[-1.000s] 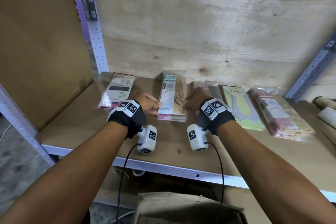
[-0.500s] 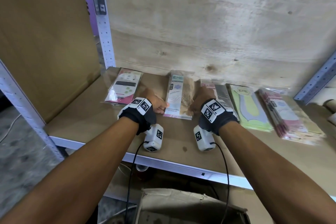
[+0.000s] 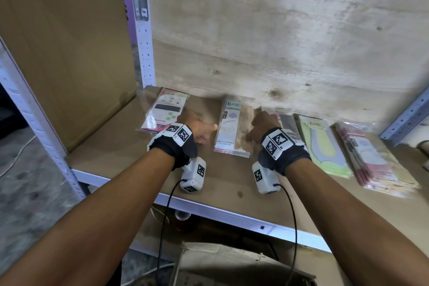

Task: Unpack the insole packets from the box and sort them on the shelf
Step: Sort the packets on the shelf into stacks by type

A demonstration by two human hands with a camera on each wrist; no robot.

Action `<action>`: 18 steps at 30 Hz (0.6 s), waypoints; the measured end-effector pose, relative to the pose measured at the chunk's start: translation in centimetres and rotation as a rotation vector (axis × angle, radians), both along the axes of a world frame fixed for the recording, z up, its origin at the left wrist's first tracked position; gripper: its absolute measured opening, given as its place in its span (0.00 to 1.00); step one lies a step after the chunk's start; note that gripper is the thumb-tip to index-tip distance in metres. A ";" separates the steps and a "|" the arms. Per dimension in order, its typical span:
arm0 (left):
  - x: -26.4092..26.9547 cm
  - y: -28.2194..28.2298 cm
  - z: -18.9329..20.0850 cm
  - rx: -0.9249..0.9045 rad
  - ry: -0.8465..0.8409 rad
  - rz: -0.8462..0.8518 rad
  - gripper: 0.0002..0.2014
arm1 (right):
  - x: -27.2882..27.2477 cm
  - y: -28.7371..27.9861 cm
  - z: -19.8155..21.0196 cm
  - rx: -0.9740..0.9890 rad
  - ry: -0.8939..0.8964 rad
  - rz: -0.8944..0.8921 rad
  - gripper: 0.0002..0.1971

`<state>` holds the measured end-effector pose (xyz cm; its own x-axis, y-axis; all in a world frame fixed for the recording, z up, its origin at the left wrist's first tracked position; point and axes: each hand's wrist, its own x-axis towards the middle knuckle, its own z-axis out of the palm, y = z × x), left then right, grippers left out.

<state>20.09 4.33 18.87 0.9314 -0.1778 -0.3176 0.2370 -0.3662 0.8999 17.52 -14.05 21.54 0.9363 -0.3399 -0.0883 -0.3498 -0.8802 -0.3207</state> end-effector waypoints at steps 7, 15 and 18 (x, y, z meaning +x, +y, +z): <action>3.7 7.9 1.0 0.232 -0.221 0.320 0.25 | 2.7 4.5 0.0 0.344 -0.196 0.216 0.18; 5.3 13.4 -0.8 0.346 -0.380 0.140 0.16 | 6.7 12.3 -2.9 0.867 0.005 0.180 0.23; 5.2 13.9 -1.2 0.334 -0.377 0.095 0.18 | 7.6 14.2 -4.0 0.903 0.010 0.159 0.18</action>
